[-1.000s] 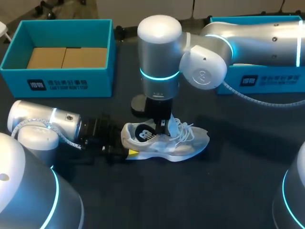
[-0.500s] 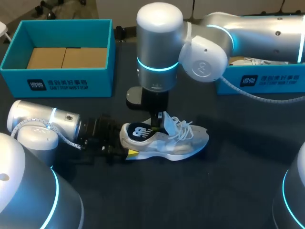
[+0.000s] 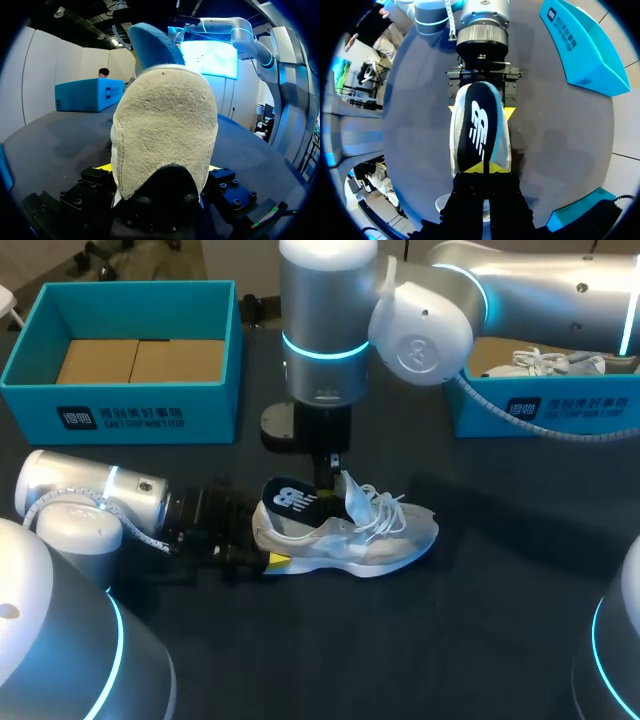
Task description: Take the shoe out of the shoebox, open the shoe tongue, remove and reinsert the insole, then place the shoe into the shoebox
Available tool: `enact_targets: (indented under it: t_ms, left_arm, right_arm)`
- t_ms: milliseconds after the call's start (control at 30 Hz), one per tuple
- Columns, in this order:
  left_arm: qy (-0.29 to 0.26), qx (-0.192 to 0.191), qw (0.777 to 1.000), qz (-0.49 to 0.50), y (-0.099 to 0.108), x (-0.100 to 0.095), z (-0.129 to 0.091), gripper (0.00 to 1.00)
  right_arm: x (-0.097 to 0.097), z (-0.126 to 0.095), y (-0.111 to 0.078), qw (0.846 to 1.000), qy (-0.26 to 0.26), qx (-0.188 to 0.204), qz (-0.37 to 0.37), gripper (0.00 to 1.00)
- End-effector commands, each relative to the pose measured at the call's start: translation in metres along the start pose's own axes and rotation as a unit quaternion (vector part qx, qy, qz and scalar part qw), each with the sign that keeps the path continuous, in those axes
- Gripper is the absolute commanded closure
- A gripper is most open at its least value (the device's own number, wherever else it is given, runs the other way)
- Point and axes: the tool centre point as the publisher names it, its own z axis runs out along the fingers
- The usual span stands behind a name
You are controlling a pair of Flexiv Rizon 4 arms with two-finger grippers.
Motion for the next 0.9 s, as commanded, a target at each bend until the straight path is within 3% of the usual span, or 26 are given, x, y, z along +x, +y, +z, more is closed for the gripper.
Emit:
enact_targets:
  t_ms: [33, 333, 900]
  left_arm:
    - [-0.001, -0.001, 1.000, 0.000, 0.001, 0.000, 0.001, 1.00]
    - [-0.001, -0.001, 1.000, 0.000, 0.001, 0.000, 0.001, 1.00]
    - [-0.001, -0.001, 1.000, 0.000, 0.001, 0.000, 0.001, 1.00]
  right_arm:
    - [-0.001, -0.002, -0.004, 1.000, -0.001, -0.004, 0.000, 1.00]
    - [-0.001, -0.009, 0.000, 0.998, 0.017, -0.051, -0.016, 1.00]
    - [-0.003, -0.012, 0.033, 0.991, 0.070, -0.103, -0.038, 1.00]
